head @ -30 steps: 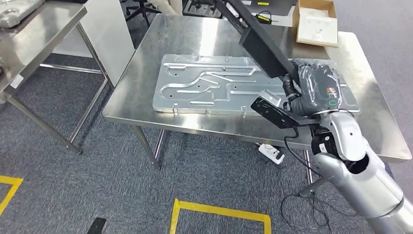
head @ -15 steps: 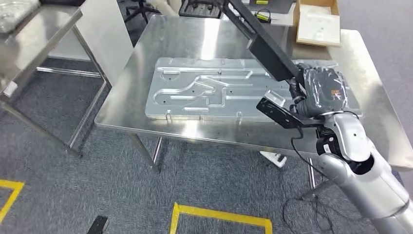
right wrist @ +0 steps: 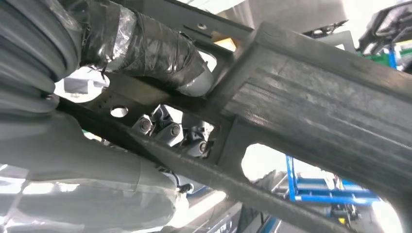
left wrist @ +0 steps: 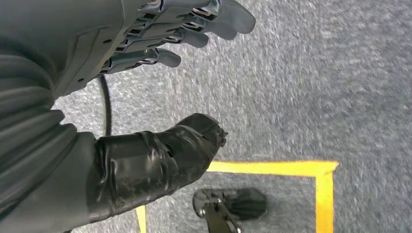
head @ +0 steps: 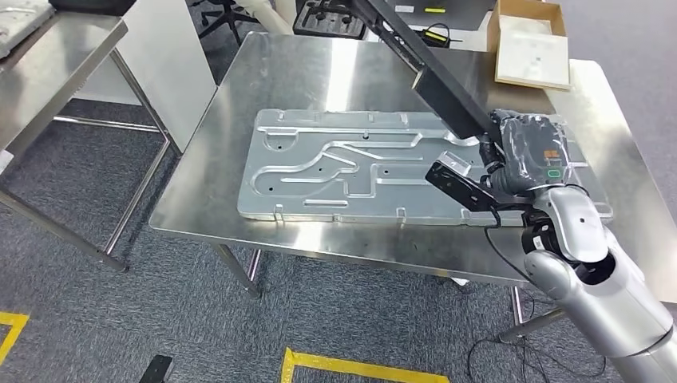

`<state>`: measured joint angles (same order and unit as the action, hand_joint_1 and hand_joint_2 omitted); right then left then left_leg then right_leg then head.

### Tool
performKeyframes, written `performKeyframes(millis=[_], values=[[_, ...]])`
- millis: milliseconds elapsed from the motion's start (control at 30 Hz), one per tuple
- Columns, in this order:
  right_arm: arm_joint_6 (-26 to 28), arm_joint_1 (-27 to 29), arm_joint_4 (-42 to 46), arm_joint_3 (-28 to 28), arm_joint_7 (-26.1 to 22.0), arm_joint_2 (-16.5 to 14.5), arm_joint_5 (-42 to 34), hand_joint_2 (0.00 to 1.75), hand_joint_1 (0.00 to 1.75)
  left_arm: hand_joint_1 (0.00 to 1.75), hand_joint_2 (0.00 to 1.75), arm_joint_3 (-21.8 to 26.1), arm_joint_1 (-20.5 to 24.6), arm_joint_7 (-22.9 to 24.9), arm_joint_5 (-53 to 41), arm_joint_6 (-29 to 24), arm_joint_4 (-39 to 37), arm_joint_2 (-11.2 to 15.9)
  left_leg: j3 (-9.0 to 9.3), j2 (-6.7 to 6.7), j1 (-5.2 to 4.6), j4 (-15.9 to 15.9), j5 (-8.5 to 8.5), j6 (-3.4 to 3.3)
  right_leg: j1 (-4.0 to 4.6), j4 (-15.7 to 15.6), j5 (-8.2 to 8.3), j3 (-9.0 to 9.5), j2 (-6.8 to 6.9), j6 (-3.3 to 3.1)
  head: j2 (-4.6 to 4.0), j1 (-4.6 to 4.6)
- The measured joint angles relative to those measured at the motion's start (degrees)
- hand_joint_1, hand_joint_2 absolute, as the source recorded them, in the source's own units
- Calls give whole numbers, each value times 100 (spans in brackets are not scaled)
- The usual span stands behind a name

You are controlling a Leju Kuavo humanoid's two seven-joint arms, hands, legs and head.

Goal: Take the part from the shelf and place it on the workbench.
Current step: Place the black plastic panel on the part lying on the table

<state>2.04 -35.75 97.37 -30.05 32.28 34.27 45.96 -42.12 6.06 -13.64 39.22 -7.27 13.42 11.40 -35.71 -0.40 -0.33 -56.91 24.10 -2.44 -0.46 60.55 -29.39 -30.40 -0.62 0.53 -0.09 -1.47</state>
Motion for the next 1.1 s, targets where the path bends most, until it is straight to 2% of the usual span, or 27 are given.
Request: performKeyframes(millis=[67,133,167,200,233,300,333,367,400,433,500,533,567,633,667,700,733,800,833,867,933,1000,1067,1100], values=[[-62,6,-51,28,35,40,-69,175,175,0,175,1,3,-10,-1,3,0,2,149,-7,13,43,88,-55,-16,654,-73,-421,11,56,0,21],[-130,36,-168,53,44,91,-128,175,175,0,175,0,1,-18,-3,11,0,2,299,-16,18,44,213,-74,-37,1273,-285,-954,13,107,0,24],[-175,56,-249,60,41,117,-147,175,175,0,175,-1,-7,-21,-5,19,0,1,392,-24,20,41,280,-73,-51,1385,-348,-1136,14,124,0,25],[-231,68,-340,67,38,151,-160,175,175,0,175,-1,-15,-27,-7,27,0,-1,496,-32,25,38,353,-67,-61,1318,-320,-1226,15,134,0,25],[-300,70,-432,75,34,188,-174,175,175,0,175,-2,-19,-36,-7,37,0,-2,603,-42,31,31,429,-53,-69,1084,-170,-1232,18,136,0,25],[-465,52,-623,96,39,261,-222,175,175,0,175,-1,-15,-71,13,50,-1,-3,796,-60,38,-6,600,0,-68,376,457,-1139,31,122,0,26],[-564,29,-755,107,52,294,-274,175,175,0,175,0,-10,-101,30,41,-1,-3,842,-72,36,-30,679,33,-53,114,713,-1093,37,94,0,25],[-657,15,-884,116,77,339,-328,175,175,0,175,0,-5,-136,45,25,-2,-3,863,-78,31,-53,750,73,-38,-32,901,-1077,35,56,0,18],[-742,6,-1020,126,104,388,-371,175,175,0,175,-1,0,-177,60,7,-2,-3,870,-82,28,-71,794,105,-20,-69,951,-1082,35,12,0,21],[-824,-2,-1161,136,136,448,-400,175,175,0,175,-1,5,-224,72,-13,-2,-2,862,-86,28,-73,814,131,-13,-50,910,-1070,33,-31,0,26],[-914,-2,-1399,157,184,565,-394,175,175,0,175,-2,8,-303,85,-28,-2,2,797,-72,38,-226,812,172,-24,-76,876,-1028,37,-95,0,39],[-932,-4,-1525,165,196,610,-388,175,175,0,175,-2,12,-339,83,-36,-2,3,673,-62,42,-445,831,193,-35,-96,854,-990,38,-125,0,38],[-932,0,-1650,170,200,643,-386,175,175,0,175,-2,15,-374,79,-42,-2,5,486,-50,47,-759,898,214,-40,-114,829,-954,39,-149,0,33],[-897,44,-1880,178,190,680,-397,175,175,0,175,-2,22,-440,89,-62,-2,4,16,-40,49,-1446,1168,243,-41,-123,765,-891,40,-179,0,32],[-871,84,-1977,180,179,693,-404,175,175,0,175,-2,18,-461,100,-78,-2,1,-183,-38,49,-1662,1272,250,-38,-121,730,-856,38,-182,0,32],[-848,131,-2059,183,165,704,-409,175,175,0,175,-2,14,-473,109,-98,-2,-4,-315,-36,49,-1715,1260,252,-33,-118,693,-815,34,-182,0,33],[-829,174,-2122,184,150,713,-410,175,175,0,175,-2,11,-474,112,-120,-2,-9,-361,-33,48,-1583,1105,248,-25,-112,656,-771,29,-181,0,32],[-812,221,-2207,192,135,720,-399,175,175,0,175,-1,10,-470,113,-156,-2,-8,-243,-31,33,-901,501,198,-13,-103,587,-680,16,-173,0,32],[-805,226,-2239,199,132,722,-391,175,175,0,175,-1,14,-467,113,-168,-2,-2,-165,-30,16,-578,283,160,-10,-105,566,-647,11,-164,0,35],[-799,227,-2268,212,134,727,-384,175,175,0,175,0,21,-463,114,-175,-2,3,-92,-31,-4,-327,157,123,-11,-109,553,-634,6,-149,0,32],[-791,234,-2319,235,142,735,-373,175,175,0,175,1,42,-459,128,-184,-2,8,-41,-33,-33,-171,135,79,-18,-122,547,-630,1,-98,0,30],[-791,254,-2353,255,146,756,-364,175,175,0,175,1,58,-461,153,-203,-2,4,18,-28,-13,-88,82,42,-14,-115,519,-622,2,-30,0,31],[-792,267,-2379,274,140,776,-355,175,175,0,175,1,69,-462,167,-242,-2,-2,86,-12,22,-7,48,-2,-11,128,345,-711,11,22,0,38],[-792,275,-2390,281,137,780,-349,175,175,0,175,1,76,-463,167,-263,-2,-3,104,-6,27,4,45,-16,-21,416,186,-839,16,39,0,40]])
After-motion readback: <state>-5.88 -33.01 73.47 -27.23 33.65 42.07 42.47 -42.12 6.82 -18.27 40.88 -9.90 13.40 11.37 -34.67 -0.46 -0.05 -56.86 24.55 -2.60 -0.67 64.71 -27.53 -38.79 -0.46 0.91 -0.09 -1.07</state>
